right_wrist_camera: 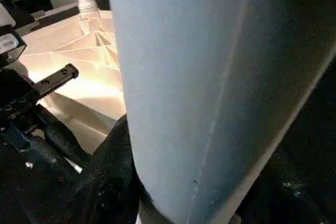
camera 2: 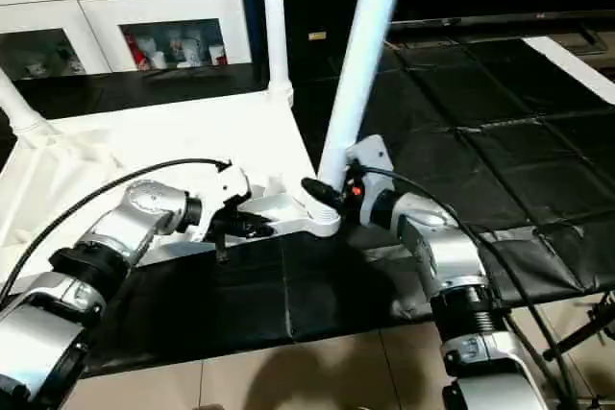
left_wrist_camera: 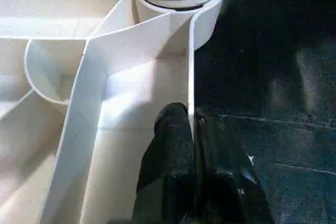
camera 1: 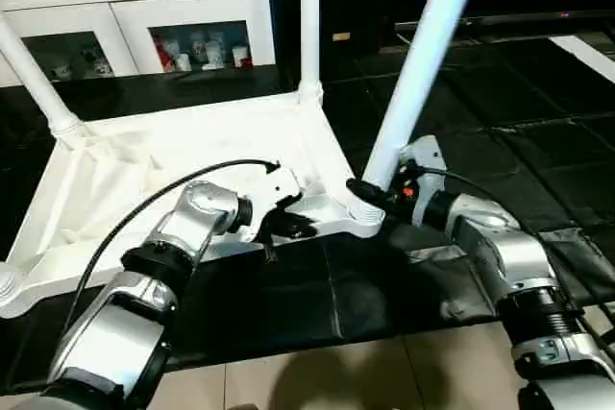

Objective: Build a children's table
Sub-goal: Insert table leg to table base

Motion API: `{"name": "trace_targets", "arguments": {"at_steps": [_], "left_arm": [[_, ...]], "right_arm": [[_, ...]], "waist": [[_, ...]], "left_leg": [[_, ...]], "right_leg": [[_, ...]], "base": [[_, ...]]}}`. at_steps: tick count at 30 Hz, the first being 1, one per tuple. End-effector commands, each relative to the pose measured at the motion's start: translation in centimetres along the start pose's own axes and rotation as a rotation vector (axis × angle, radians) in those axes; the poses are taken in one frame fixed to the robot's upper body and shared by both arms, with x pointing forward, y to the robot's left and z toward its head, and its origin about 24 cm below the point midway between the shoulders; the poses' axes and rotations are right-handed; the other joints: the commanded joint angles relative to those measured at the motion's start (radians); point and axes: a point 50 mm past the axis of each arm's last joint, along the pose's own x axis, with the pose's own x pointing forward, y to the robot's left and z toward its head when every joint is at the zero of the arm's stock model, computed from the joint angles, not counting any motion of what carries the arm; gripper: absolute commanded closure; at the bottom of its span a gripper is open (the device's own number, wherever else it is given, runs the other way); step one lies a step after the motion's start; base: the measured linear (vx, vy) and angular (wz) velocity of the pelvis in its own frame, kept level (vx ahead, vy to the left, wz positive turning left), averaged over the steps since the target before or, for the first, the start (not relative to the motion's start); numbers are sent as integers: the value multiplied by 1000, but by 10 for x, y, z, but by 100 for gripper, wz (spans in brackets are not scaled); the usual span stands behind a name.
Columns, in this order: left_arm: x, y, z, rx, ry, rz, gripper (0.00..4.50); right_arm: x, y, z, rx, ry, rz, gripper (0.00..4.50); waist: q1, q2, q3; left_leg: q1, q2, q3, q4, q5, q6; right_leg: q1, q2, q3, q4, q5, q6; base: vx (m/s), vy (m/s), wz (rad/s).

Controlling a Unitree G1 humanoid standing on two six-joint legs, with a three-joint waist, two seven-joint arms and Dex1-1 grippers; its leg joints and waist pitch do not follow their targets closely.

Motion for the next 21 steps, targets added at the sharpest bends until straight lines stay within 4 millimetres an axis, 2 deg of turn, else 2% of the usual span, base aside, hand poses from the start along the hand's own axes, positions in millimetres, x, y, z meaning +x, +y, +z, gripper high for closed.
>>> {"name": "trace_targets", "arguments": {"at_steps": [1, 3, 7, 9, 14, 16, 21], "left_arm": [[0, 2, 9, 43, -24, 13, 422], [2, 3, 11, 33, -33, 33, 394], [4, 5, 13, 38, -29, 63, 389], [4, 5, 13, 32, -27, 62, 389], [4, 5, 10, 21, 2, 47, 389], [4, 5, 8, 18, 13, 45, 425], [1, 5, 4, 11, 50, 32, 449]], "right_arm": [[1, 0, -15, 40, 55, -19, 259], [0, 0, -16, 42, 52, -29, 259], [0, 3, -16, 47, 38, -10, 259], [0, 3, -16, 39, 44, -4, 259], [0, 4, -18, 29, 66, 10, 259], [0, 4, -19, 25, 69, 14, 259], [-1, 4, -20, 10, 89, 30, 259]], "waist": [[7, -10, -77], [7, -10, -74], [7, -12, -70], [7, -10, -72], [7, -9, -74], [7, -9, -73], [7, -12, -72]], "left_leg": [[2, 41, -15, -71, -133, 69], [3, 42, -15, -72, -141, 66], [7, 37, -14, -74, -175, 57], [6, 39, -17, -75, -166, 57], [5, 41, -17, -75, -157, 63], [6, 40, -16, -75, -162, 62], [5, 40, -17, -75, -161, 63]], "right_leg": [[69, -81, 65, -81, -317, -129], [67, -80, 64, -84, -338, -124], [67, -80, 60, -97, -422, -93], [67, -79, 60, -96, -416, -86], [67, -79, 63, -90, -369, -104], [66, -79, 62, -92, -379, -103], [66, -80, 62, -94, -395, -95]], "base": [[0, 0, 0], [0, 0, 0], [0, 0, 0], [0, 0, 0], [0, 0, 0], [0, 0, 0], [0, 0, 0]]}}
